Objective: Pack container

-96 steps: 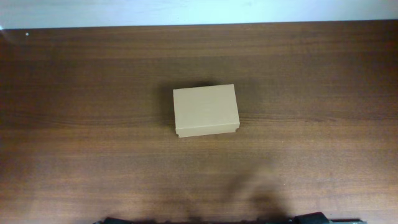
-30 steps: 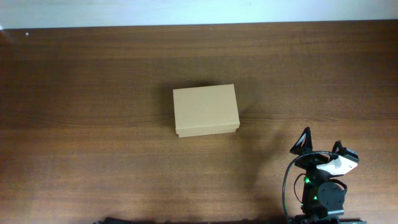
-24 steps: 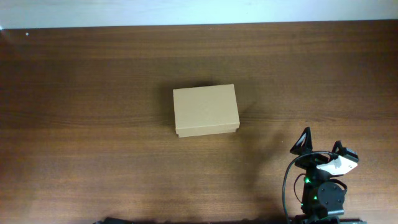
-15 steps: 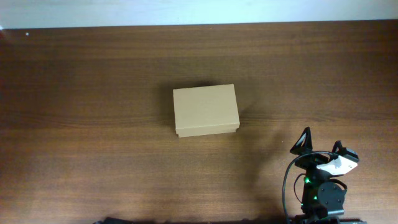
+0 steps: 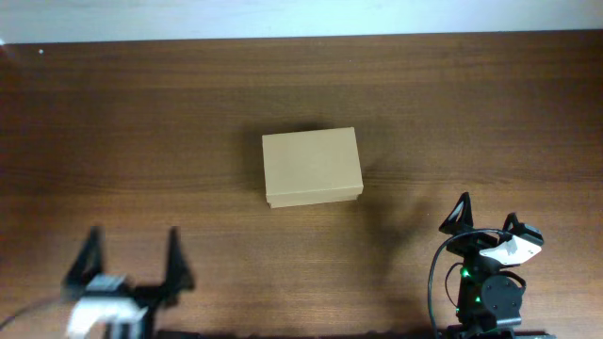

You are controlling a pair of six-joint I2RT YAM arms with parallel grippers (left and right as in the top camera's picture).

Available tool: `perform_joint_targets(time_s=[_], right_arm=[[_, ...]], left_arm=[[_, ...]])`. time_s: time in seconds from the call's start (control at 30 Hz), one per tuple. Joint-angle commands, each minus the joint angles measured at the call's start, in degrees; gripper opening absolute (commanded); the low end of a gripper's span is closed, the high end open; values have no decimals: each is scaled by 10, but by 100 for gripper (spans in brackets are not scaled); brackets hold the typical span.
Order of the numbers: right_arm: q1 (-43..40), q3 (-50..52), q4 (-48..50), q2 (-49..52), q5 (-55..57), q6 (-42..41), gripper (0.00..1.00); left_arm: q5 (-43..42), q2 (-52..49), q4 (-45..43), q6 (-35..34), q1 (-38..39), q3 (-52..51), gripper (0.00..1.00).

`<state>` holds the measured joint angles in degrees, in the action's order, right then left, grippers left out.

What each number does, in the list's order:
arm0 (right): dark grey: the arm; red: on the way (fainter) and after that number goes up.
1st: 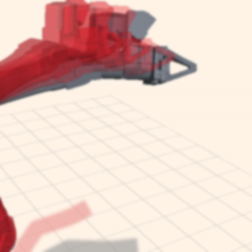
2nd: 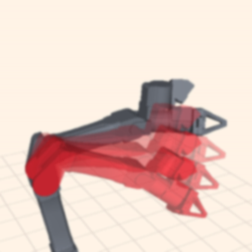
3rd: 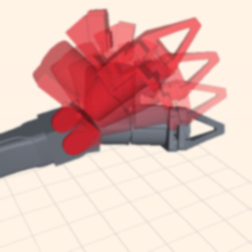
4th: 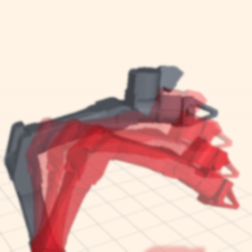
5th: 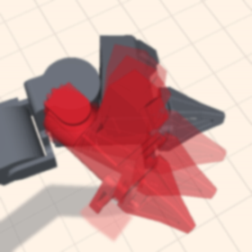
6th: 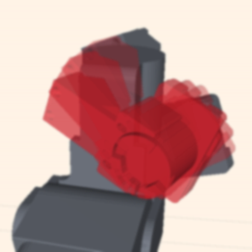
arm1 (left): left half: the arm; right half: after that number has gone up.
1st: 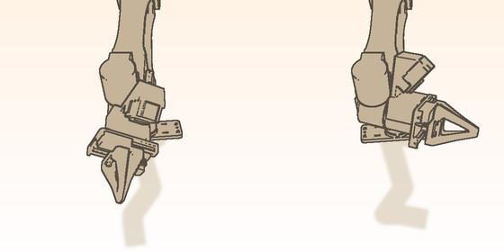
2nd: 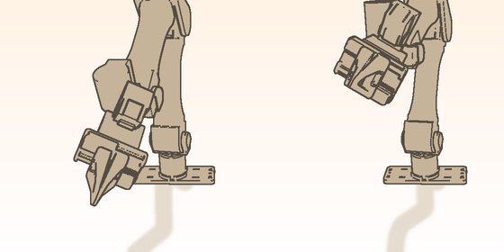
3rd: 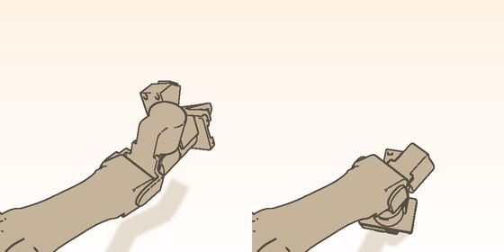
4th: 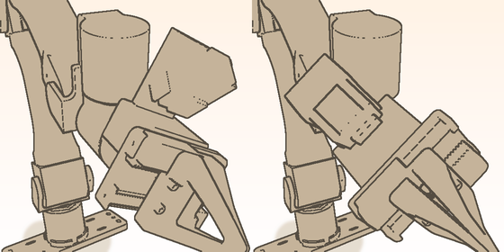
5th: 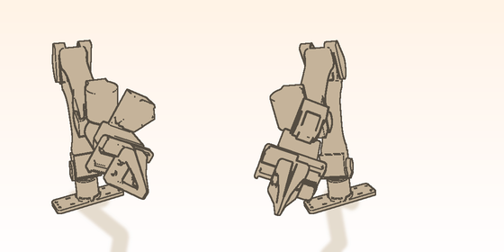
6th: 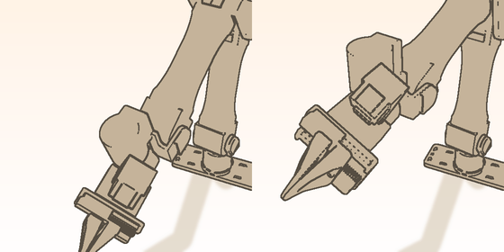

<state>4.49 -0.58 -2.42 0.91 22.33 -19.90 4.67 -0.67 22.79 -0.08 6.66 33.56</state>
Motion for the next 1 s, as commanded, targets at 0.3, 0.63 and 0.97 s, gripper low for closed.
perform_joint_targets(time_s=[0.3, 0.63, 0.97], right_arm=[[-4, 3, -4, -4, -3, -1, 99], [-4, 3, -4, -4, -3, -1, 99], [-4, 3, -4, -4, -3, -1, 99]], left_arm=[[-58, 3, -203, 1, -24, -246, 99], [-58, 3, -228, 0, -67, -292, 100], [-73, 3, -217, -2, -67, -322, 100]])
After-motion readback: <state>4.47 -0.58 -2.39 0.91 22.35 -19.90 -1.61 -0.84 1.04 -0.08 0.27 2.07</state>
